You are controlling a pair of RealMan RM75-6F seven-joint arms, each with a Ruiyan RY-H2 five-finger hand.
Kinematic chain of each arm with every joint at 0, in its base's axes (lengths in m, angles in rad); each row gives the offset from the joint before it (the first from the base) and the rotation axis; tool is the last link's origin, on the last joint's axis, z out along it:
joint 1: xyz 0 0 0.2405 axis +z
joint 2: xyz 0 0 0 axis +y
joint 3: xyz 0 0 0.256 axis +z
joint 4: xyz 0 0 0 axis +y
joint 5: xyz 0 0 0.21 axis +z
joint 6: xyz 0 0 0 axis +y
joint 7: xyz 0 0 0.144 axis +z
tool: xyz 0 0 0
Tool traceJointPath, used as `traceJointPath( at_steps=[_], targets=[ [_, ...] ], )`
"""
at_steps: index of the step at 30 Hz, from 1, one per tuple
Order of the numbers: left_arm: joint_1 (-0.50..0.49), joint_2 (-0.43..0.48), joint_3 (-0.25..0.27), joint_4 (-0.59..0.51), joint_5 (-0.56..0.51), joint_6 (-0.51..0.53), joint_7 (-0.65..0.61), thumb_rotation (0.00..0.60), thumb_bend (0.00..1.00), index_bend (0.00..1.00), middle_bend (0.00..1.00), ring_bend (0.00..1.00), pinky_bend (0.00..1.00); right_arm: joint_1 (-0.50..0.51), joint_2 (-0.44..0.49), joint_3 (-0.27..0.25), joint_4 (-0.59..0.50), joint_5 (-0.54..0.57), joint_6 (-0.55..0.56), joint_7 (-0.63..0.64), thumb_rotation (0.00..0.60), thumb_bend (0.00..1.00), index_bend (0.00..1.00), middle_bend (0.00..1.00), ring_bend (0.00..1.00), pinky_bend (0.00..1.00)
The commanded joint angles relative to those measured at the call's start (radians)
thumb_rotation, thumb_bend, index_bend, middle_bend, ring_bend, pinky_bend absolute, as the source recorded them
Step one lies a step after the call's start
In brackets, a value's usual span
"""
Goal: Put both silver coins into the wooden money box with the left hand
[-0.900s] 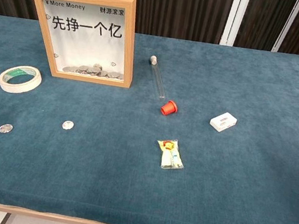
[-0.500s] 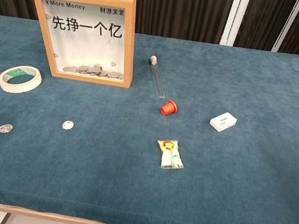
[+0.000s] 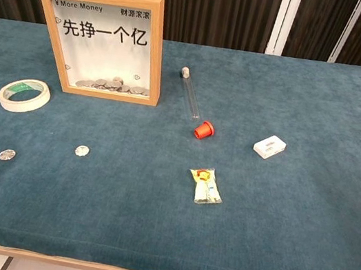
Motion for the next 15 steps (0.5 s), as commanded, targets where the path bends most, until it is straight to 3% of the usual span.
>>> traceJointPath(
  at_steps=[1, 15],
  targets=[
    [-0.008, -0.072, -0.028, 0.027, -0.049, -0.021, 0.087, 0.6, 0.37, 0.49, 1.0, 1.0, 1.0, 0.002, -0.002, -0.001, -0.002, -0.001, -0.007, -0.005, 0.6, 0.1, 0.0, 0.0, 0.0, 0.0],
    [-0.043, -0.198, -0.079, 0.08, -0.141, -0.069, 0.251, 0.6, 0.4, 0.44, 1.0, 1.0, 1.0, 0.006, 0.0, -0.002, -0.008, 0.004, -0.016, -0.008, 0.6, 0.1, 0.0, 0.0, 0.0, 0.0]
  ],
)
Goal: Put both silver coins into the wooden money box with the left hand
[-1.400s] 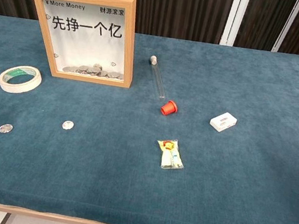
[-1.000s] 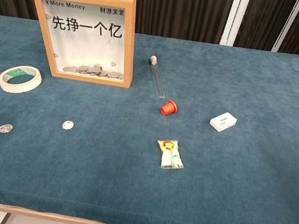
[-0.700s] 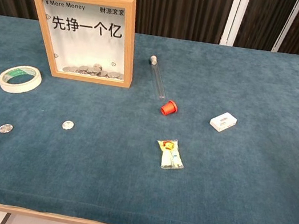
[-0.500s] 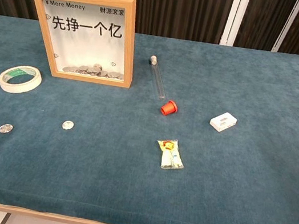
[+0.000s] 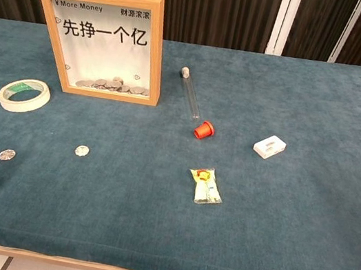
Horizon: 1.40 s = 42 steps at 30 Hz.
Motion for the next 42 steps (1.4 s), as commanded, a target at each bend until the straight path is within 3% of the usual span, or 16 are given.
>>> traceJointPath(
  at_steps=[1, 18, 42],
  targets=[
    [-0.012, -0.023, -0.014, 0.006, -0.026, -0.015, 0.049, 0.6, 0.41, 0.44, 1.0, 1.0, 1.0, 0.0, 0.0, 0.001, -0.001, 0.002, 0.0, 0.0, 0.6, 0.1, 0.0, 0.0, 0.0, 0.0],
    [-0.047, -0.085, -0.051, 0.08, -0.088, -0.033, 0.109, 0.6, 0.4, 0.43, 1.0, 1.0, 1.0, 0.001, 0.003, -0.001, -0.003, 0.001, -0.004, -0.002, 0.6, 0.1, 0.0, 0.0, 0.0, 0.0],
    [-0.077, -0.109, -0.056, 0.125, -0.127, -0.059, 0.123, 0.6, 0.39, 0.43, 1.0, 1.0, 1.0, -0.001, 0.008, 0.003, -0.006, 0.008, 0.001, 0.003, 0.6, 0.1, 0.0, 0.0, 0.0, 0.0]
  ],
)
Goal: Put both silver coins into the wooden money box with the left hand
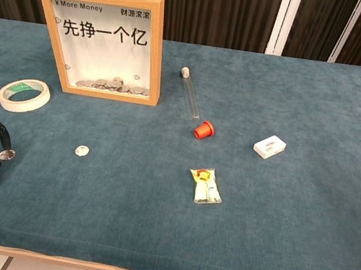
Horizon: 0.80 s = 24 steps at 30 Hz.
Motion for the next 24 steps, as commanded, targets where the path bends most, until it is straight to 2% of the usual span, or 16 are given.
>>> traceJointPath(
  at_steps=[1, 24],
  targets=[
    [-0.002, -0.001, -0.001, 0.001, -0.005, -0.003, 0.005, 0.6, 0.39, 0.43, 1.0, 1.0, 1.0, 0.0, 0.001, 0.0, 0.0, 0.0, 0.0, 0.001, 0.6, 0.1, 0.0, 0.0, 0.0, 0.0],
    [-0.013, 0.018, 0.015, -0.03, -0.021, -0.029, 0.021, 0.6, 0.39, 0.43, 1.0, 1.0, 1.0, -0.002, 0.001, 0.003, 0.005, 0.002, 0.007, 0.007, 0.6, 0.1, 0.0, 0.0, 0.0, 0.0]
  ],
)
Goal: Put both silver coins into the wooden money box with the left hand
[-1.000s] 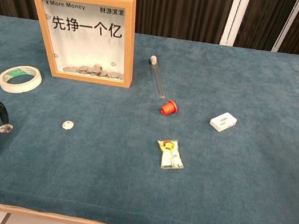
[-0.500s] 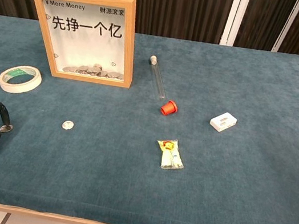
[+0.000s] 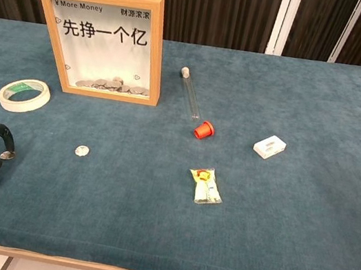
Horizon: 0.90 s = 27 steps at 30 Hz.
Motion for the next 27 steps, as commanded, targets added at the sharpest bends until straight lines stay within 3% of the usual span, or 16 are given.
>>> traceJointPath(
  at_steps=[1, 16, 27],
  targets=[
    [-0.001, 0.001, 0.001, -0.001, -0.002, -0.003, 0.001, 0.6, 0.39, 0.43, 1.0, 1.0, 1.0, -0.001, 0.0, 0.0, 0.002, 0.001, 0.001, 0.001, 0.6, 0.1, 0.0, 0.0, 0.0, 0.0],
    [-0.02, 0.028, 0.001, -0.047, -0.035, -0.061, 0.012, 0.6, 0.39, 0.43, 1.0, 1.0, 1.0, -0.008, 0.006, 0.001, 0.01, 0.002, 0.014, 0.018, 0.6, 0.1, 0.0, 0.0, 0.0, 0.0],
    [-0.032, 0.023, -0.013, -0.023, -0.053, -0.065, 0.014, 0.6, 0.39, 0.49, 1.0, 1.0, 1.0, -0.011, 0.006, 0.002, 0.01, 0.003, 0.017, 0.018, 0.6, 0.1, 0.0, 0.0, 0.0, 0.0]
  ],
)
